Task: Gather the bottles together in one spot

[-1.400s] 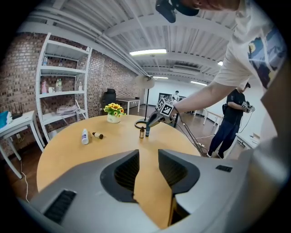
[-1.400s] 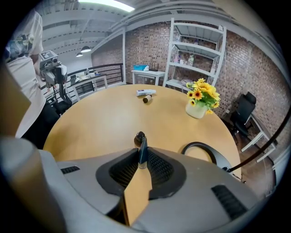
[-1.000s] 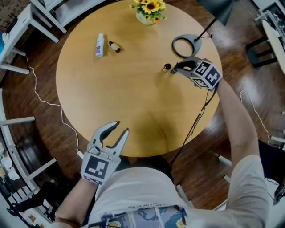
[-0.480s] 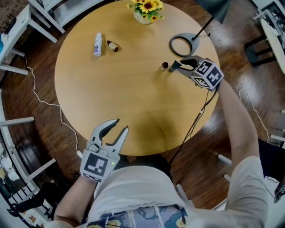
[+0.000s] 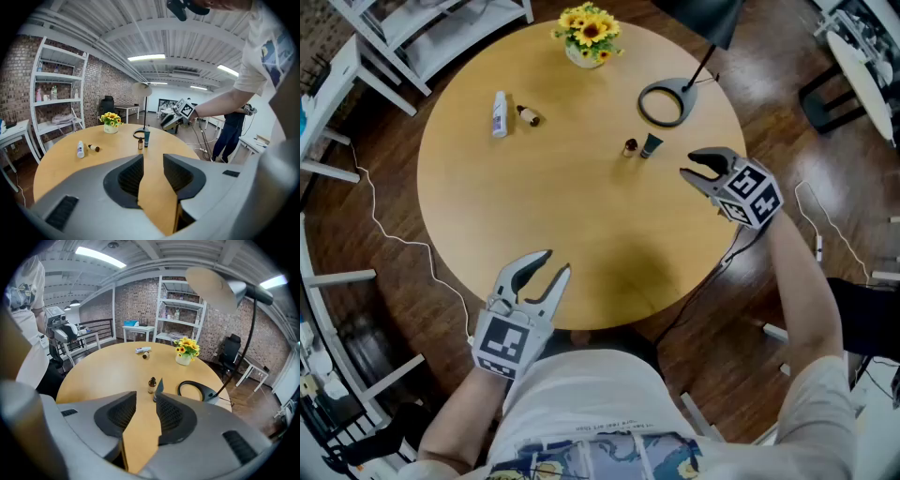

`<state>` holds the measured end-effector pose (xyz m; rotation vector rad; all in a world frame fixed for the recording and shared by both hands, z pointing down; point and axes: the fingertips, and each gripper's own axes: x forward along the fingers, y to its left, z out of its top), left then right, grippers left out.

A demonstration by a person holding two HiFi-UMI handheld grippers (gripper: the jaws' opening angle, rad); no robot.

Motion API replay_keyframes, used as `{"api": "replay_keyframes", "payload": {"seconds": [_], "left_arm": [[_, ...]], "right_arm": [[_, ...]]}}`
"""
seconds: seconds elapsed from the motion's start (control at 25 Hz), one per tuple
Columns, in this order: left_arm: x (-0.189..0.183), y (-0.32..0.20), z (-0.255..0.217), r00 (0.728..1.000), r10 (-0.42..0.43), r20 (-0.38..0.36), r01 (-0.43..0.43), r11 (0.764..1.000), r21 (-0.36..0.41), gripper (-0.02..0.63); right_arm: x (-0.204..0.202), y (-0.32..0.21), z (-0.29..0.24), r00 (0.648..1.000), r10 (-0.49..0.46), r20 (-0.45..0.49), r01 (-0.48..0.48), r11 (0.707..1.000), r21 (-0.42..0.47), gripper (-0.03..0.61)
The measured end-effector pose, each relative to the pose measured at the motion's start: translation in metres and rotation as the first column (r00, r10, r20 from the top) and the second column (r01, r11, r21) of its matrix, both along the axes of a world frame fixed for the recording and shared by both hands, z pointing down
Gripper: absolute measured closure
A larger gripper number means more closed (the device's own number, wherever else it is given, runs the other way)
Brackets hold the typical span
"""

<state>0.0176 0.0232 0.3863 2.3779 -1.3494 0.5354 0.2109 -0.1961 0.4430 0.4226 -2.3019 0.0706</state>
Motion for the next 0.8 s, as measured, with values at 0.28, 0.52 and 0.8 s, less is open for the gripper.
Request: {"api": "replay_keyframes", "payload": {"seconds": [0.28,0.52,0.8], "left_arm": [[0.001,0.009,-0.008,0.999,-0.014,-0.045,0.013,1.000,-0.021,0.479],[0.014,0.025,-0.014,0.995,-0.002,-0.103,-0.007,0.996,-0.087,0.479],[0.022,0.036,-0.011,0.996,0.037,-0.080,-0.048,0.989,-0.143,0.479]], "right_arm": [[0.014,0.108,-0.036,0.987,0.106,0.119,-0.106,0.994,-0.002,0.414],[0.023,0.188,-0.058,0.940,0.250,0.231,-0.248,0.968,-0.037,0.413],[0.026,0.235,-0.072,0.901,0.336,0.274,-0.335,0.941,-0.055,0.413]]}}
